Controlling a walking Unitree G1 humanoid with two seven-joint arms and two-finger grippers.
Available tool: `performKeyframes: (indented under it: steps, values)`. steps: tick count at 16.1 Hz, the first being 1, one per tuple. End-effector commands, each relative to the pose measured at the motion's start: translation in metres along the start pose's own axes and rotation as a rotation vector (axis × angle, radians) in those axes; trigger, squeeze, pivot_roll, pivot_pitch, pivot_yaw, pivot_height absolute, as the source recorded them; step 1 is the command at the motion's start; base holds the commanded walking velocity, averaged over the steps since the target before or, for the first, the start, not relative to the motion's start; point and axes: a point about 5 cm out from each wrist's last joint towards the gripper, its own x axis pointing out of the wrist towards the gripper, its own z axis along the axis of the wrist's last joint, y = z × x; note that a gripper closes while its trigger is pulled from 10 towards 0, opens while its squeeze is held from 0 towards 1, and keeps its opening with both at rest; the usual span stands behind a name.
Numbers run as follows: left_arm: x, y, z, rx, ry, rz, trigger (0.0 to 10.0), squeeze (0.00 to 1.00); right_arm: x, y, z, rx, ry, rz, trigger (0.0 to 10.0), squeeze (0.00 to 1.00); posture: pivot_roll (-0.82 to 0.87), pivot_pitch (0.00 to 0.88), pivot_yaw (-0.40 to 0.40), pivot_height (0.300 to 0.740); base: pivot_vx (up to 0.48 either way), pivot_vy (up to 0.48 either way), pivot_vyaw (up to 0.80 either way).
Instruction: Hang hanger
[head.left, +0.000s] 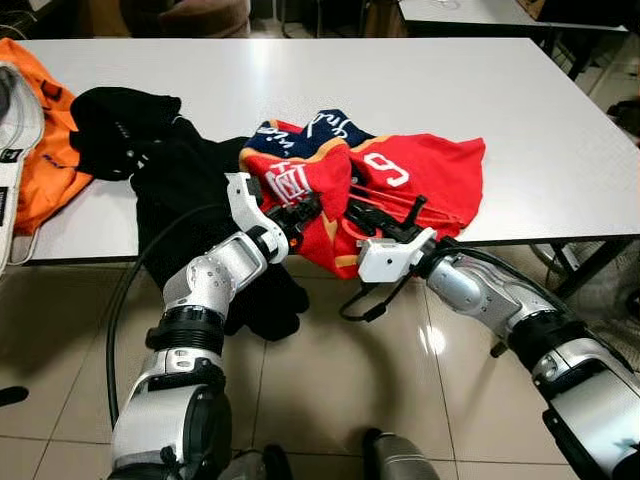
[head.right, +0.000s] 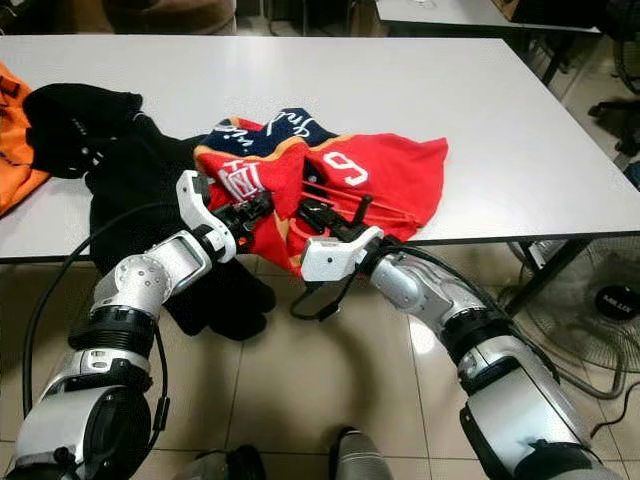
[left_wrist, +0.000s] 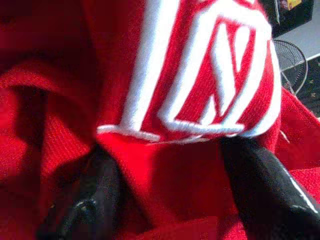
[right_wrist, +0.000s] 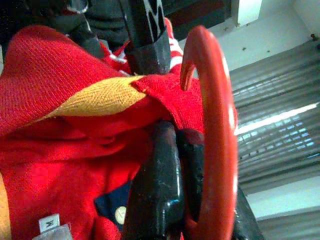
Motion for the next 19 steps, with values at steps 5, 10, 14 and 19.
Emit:
performKeyframes:
  steps: [5,10,14,19]
  values:
    - [0.006,-0.007,0.009,-0.009,-0.046,-0.022,0.0,0.00,0.000,0.007,0.007,0.028,-0.024,0.015,0.0,0.00,-0.28,0.103,0.071,0.740,0.000,0.000,0.00]
    - [0.004,0.004,0.010,-0.067,-0.089,0.067,0.0,0.00,-0.001,0.010,0.006,0.045,-0.005,0.034,0.0,0.00,-0.28,0.108,0.066,0.740,0.000,0.000,0.00]
    - [0.004,0.006,0.017,-0.087,-0.142,0.088,0.0,0.00,-0.003,0.010,0.003,0.072,0.026,0.033,6.9,0.00,-0.28,0.104,0.069,0.740,0.000,0.000,0.00]
    - [0.005,0.007,0.017,-0.098,-0.150,0.105,0.0,0.00,-0.006,0.003,0.000,0.138,0.048,-0.033,10.0,1.00,-0.29,0.090,0.071,0.740,0.000,0.000,0.00]
